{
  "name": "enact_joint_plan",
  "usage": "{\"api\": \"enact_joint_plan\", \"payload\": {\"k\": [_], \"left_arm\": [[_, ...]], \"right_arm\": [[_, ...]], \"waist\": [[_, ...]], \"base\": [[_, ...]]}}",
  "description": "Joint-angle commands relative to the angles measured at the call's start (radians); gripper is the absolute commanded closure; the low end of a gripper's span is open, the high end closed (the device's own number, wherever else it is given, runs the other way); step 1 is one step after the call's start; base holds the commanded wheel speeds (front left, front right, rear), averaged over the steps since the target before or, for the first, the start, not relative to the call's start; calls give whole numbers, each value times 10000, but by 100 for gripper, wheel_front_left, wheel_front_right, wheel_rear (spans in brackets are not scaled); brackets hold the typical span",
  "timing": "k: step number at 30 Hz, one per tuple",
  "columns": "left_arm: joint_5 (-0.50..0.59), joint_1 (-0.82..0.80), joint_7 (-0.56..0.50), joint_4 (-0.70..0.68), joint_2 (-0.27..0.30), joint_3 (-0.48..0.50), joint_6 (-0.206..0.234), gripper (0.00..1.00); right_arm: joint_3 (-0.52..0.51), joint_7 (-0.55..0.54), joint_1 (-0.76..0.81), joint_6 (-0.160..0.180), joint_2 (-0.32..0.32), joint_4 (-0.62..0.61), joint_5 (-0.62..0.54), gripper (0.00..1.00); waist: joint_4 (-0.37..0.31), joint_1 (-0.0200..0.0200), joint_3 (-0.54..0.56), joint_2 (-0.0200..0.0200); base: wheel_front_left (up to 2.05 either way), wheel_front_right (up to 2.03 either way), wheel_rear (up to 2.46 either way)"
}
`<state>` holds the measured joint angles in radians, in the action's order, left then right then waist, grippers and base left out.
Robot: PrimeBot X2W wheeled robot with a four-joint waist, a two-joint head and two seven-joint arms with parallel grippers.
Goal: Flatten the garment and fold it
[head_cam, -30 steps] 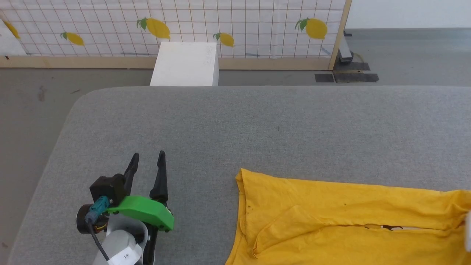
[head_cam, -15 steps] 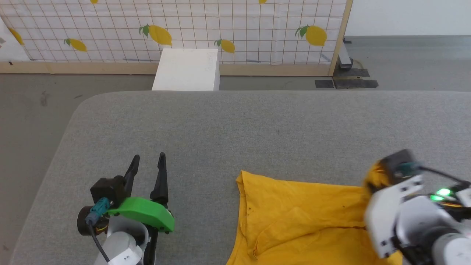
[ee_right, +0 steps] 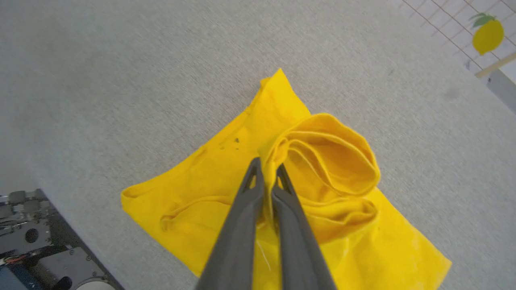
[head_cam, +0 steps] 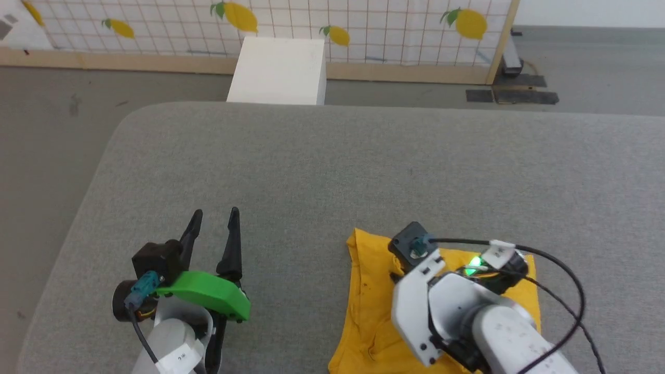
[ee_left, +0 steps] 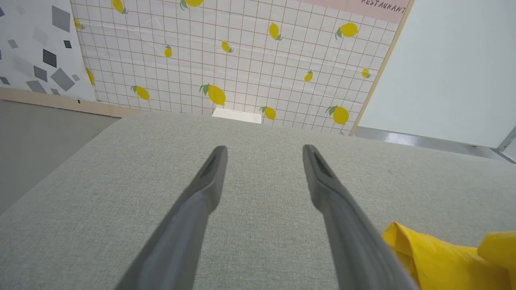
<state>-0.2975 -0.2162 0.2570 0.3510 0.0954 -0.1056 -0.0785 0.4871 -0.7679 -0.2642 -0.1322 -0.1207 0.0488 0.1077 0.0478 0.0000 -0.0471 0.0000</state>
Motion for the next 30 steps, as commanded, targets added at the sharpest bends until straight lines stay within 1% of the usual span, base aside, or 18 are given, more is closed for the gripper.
{"api": "enact_joint_plan", "payload": {"k": [1, 6, 8, 9, 11, 14, 18, 20, 24, 27, 30], "left_arm": [[7, -220, 47, 24, -19, 24, -46, 0], [35, -301, 47, 53, -32, 78, -90, 0], [52, -318, 47, 71, -44, 92, -105, 0], [63, -321, 47, 84, -52, 99, -111, 0], [78, -313, 47, 109, -69, 110, -122, 0], [95, -276, 47, 147, -86, 137, -138, 0], [125, -198, 47, 177, -99, 200, -146, 0], [139, -145, 47, 175, -97, 244, -146, 0], [167, -32, 47, 143, -99, 319, -146, 0], [179, 73, 47, 90, -110, 372, -149, 0], [191, 160, 47, 40, -114, 430, -142, 0]], "right_arm": [[87, 255, -309, 15, 102, 414, 47, 100], [397, 784, -940, 15, 445, 2121, 373, 100], [507, 902, -1135, 15, 520, 2622, 555, 60], [555, 972, -1229, 15, 552, 2821, 667, 0], [599, 1109, -1356, 15, 597, 3023, 910, 0], [624, 1519, -1469, 15, 641, 2891, 1314, 0], [251, 2689, -1360, 15, 676, 2003, 1956, 0], [-138, 3504, -1197, 15, 686, 1353, 2211, 0], [-1392, 5049, -577, 15, 697, 103, 2180, 0], [-2863, 5920, 242, 15, 701, -667, 1988, 0], [-4344, 6481, 1063, 15, 702, -1070, 1961, 0]], "waist": [[176, 0, -184, 0], [287, 0, -319, 0], [312, 0, -336, 0], [317, 0, -338, 0], [306, 0, -324, 0], [246, 0, -252, 0], [114, 0, -69, 0], [35, 0, 29, 0], [-126, 0, 212, 0], [-227, 0, 317, 0], [-334, 0, 379, 0]], "base": [[0, 0, 0], [0, 0, 0], [0, 0, 0], [0, 0, 0], [0, 0, 0], [0, 0, 0], [0, 0, 0], [0, 0, 0], [0, 0, 0], [0, 0, 0], [0, 0, 0]]}}
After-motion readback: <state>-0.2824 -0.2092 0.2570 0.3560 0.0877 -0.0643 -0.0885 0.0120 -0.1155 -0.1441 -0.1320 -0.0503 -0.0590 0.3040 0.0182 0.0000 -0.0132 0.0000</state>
